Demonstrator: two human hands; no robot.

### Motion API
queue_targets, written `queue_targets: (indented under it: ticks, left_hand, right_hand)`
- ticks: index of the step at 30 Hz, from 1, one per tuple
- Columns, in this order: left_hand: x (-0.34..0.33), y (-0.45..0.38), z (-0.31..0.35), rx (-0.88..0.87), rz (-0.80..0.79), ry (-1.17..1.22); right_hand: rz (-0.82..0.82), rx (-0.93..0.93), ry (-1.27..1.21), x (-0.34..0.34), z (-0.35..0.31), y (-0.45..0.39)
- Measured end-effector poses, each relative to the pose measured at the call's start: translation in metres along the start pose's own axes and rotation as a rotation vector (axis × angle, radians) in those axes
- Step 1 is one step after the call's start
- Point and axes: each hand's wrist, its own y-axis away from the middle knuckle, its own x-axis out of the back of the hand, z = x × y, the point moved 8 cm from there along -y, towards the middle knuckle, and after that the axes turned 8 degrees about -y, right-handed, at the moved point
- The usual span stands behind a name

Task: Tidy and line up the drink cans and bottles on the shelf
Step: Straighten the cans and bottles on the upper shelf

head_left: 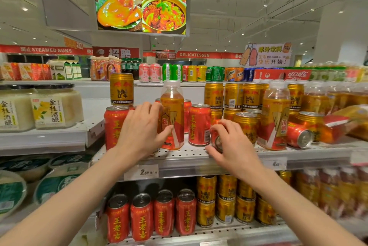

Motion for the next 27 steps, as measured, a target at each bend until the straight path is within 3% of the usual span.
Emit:
queue_targets:
  ticks: [10,17,27]
  left_hand:
    - [-0.006,0.008,-0.001,0.024,0.025,-0.003]
    - [-0.008,0.008,0.0,0.016,0.026,-0.024]
    - [-0.009,0.009,-0.001,0.019,0.041,-0.033]
  right_hand:
    - [0.073,0.026,-0.097,0.001,0.004,0.003]
    - [0.185,-0.045,-0.269,0.04,0.013,-0.005]
    - [0.051,0.053,-0.089,0.049,0.005,-0.046]
